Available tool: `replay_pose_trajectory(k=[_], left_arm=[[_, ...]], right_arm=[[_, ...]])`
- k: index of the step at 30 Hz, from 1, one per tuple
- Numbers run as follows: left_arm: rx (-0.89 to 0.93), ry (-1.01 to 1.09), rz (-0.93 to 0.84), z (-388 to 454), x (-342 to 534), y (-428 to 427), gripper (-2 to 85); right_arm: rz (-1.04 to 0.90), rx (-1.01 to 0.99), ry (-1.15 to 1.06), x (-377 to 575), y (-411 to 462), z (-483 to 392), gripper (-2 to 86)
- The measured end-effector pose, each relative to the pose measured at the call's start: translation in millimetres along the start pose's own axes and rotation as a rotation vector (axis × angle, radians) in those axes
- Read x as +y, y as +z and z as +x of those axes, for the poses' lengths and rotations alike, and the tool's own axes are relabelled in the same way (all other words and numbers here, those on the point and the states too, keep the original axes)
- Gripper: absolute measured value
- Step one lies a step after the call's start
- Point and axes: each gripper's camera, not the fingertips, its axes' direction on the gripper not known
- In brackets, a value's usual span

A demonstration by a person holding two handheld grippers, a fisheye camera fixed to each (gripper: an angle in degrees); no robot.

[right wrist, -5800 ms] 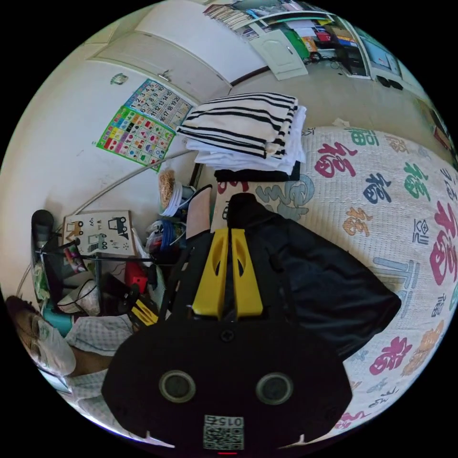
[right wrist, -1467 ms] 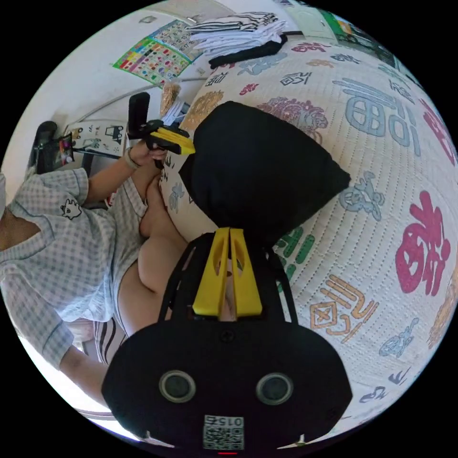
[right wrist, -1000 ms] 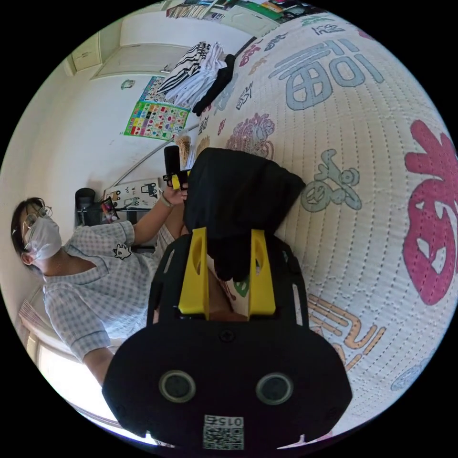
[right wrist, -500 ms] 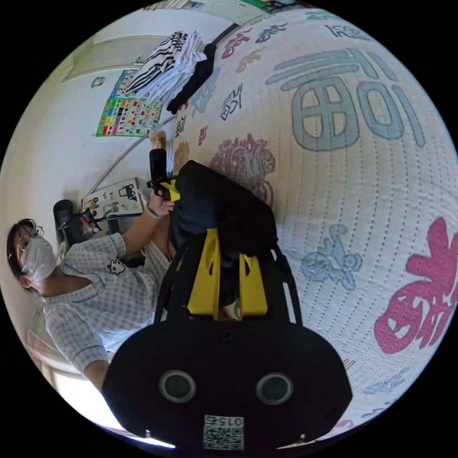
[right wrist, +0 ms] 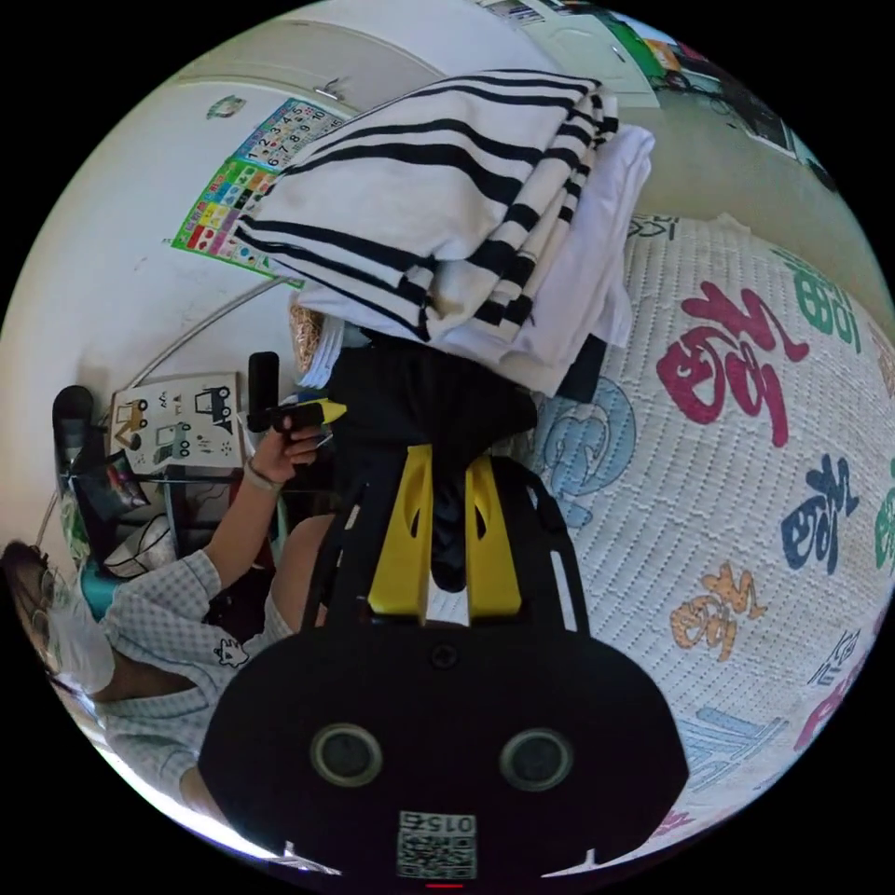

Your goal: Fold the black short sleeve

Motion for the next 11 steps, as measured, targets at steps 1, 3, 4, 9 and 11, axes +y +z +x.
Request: replay_pose_trajectory(k=[1, 3, 4, 9, 11], left_arm=[[-0.042, 0.002, -0.025, -1.5, 1.8, -2.8, 7.1], [-0.101, 0.069, -0.007, 7.9, 12.2, -12.0, 6.7], [-0.144, 0.122, 0.002, 16.5, 21.8, -17.9, 6.4], [-0.266, 0.262, 0.145, 57.3, 73.4, -47.1, 5.9], [-0.298, 0.321, 0.187, 82.6, 96.3, -50.1, 7.0]], right_arm=[[0.003, 0.074, -0.007, -1.2, 6.7, -7.1, 5.3], [0.029, 0.232, -0.014, 3.1, 5.8, -18.8, 4.9], [0.067, 0.339, -0.003, 7.7, 0.0, -28.3, 5.2], [0.255, 0.623, -0.306, 23.4, 1.5, -116.7, 8.5], [0.262, 0.676, -0.385, 14.3, 27.0, -152.4, 10.6]])
